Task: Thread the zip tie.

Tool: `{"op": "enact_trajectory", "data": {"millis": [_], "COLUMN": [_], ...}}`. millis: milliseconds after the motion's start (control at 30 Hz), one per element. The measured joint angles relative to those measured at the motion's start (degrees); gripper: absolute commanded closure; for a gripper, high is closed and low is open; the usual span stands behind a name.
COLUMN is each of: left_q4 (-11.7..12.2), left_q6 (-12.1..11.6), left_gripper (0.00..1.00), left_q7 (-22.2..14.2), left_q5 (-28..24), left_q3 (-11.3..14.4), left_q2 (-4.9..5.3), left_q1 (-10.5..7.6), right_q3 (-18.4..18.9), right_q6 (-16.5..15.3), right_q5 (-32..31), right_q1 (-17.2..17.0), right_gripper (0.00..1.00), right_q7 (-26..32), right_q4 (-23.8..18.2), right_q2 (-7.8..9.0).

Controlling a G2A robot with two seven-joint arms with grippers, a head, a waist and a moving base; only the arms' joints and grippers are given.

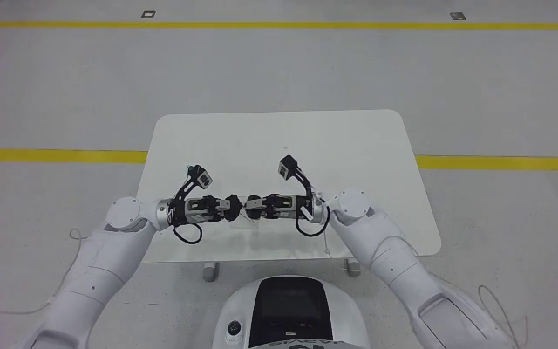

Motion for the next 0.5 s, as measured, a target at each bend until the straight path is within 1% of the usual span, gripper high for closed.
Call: {"op": "enact_trajectory", "data": {"millis": [67,167,233,300,400,500], "left_q4": [0.1,0.1,0.1,0.1,0.0,-0.1], "left_q6": [0.0,-0.1,-0.1,-0.1,0.0,0.1], "left_gripper": [0.93,0.85,0.82,0.82,0.85,0.86], "left_q7": [0.2,0.5,0.7,0.8,0.8,0.7], "left_q5": [0.5,1.0,1.2,1.4,1.4,1.6], "left_q3": [0.0,0.0,0.0,0.0,0.0,0.1], "left_q2": [0.01,0.03,0.05,0.07,0.09,0.09], "left_q1": [-0.08,-0.14,-0.16,-0.14,-0.1,-0.07], "right_q3": [0.0,0.1,0.1,0.2,0.3,0.1], "right_q6": [0.1,0.3,0.4,0.4,0.6,0.8], "right_q5": [-0.2,-0.6,-0.8,-0.9,-1.0,-1.1], "right_q1": [0.0,0.0,0.0,-0.1,-0.2,-0.2], "right_gripper": [1.0,1.0,1.0,1.0,1.0,1.0], "right_q7": [-0.1,-0.3,-0.5,-0.6,-0.6,-0.6], "right_q4": [0.0,0.0,-0.1,-0.2,-0.4,-0.6], "right_q2": [0.07,0.18,0.25,0.33,0.43,0.48]}}
